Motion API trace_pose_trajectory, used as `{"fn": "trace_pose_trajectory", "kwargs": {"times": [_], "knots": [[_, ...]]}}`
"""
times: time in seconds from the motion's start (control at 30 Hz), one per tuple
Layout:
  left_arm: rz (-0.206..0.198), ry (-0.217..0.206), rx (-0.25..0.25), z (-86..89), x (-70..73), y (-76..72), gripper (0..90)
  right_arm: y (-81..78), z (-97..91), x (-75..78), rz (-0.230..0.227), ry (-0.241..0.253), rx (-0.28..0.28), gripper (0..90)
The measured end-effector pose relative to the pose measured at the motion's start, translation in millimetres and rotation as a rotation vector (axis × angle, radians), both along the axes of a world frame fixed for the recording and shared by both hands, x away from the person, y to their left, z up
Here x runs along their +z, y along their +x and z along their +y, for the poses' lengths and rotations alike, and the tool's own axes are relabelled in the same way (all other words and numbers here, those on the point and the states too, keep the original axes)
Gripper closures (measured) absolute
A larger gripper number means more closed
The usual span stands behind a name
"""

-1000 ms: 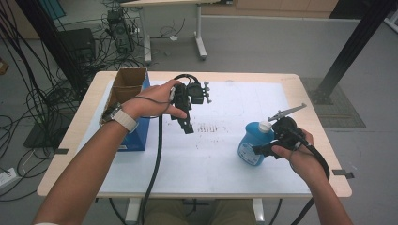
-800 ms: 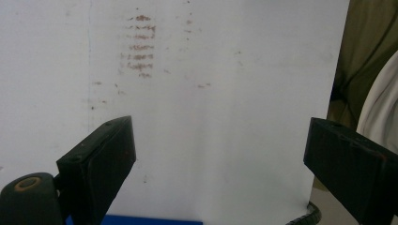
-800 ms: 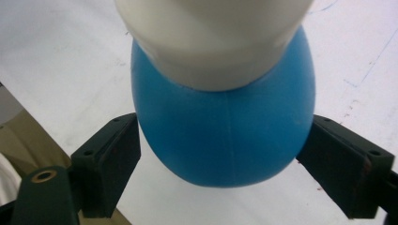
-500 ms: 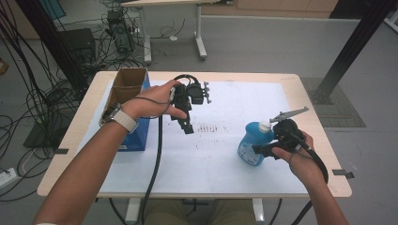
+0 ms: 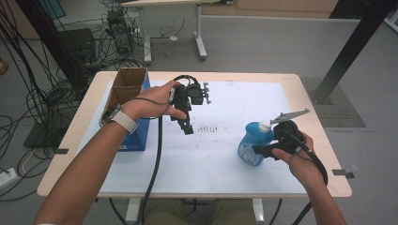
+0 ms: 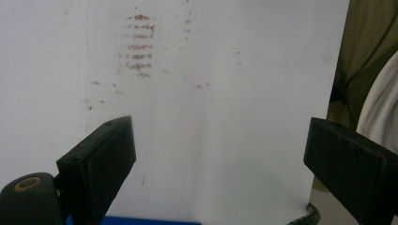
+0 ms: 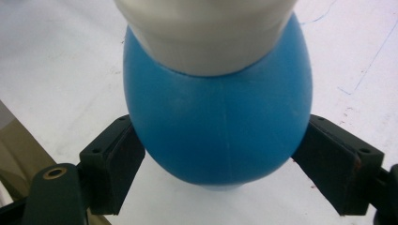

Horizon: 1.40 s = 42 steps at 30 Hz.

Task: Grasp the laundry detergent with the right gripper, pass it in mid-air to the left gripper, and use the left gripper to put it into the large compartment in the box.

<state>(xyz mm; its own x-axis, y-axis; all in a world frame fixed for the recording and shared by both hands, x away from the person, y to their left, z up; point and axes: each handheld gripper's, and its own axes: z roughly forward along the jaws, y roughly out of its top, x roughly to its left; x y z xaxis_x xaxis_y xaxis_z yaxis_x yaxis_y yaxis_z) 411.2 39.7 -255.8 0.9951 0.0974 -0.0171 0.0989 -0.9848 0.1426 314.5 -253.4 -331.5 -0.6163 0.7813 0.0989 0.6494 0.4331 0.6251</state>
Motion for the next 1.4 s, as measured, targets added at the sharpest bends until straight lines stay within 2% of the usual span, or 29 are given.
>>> {"fn": "trace_pose_trajectory", "kwargs": {"times": [1.4], "knots": [[0.004, -0.007, 0.005, 0.5, -1.5, 0.7, 9.8, 0.0, -1.1, -12.3, -0.03, 0.027, -0.01, 20.9]]}}
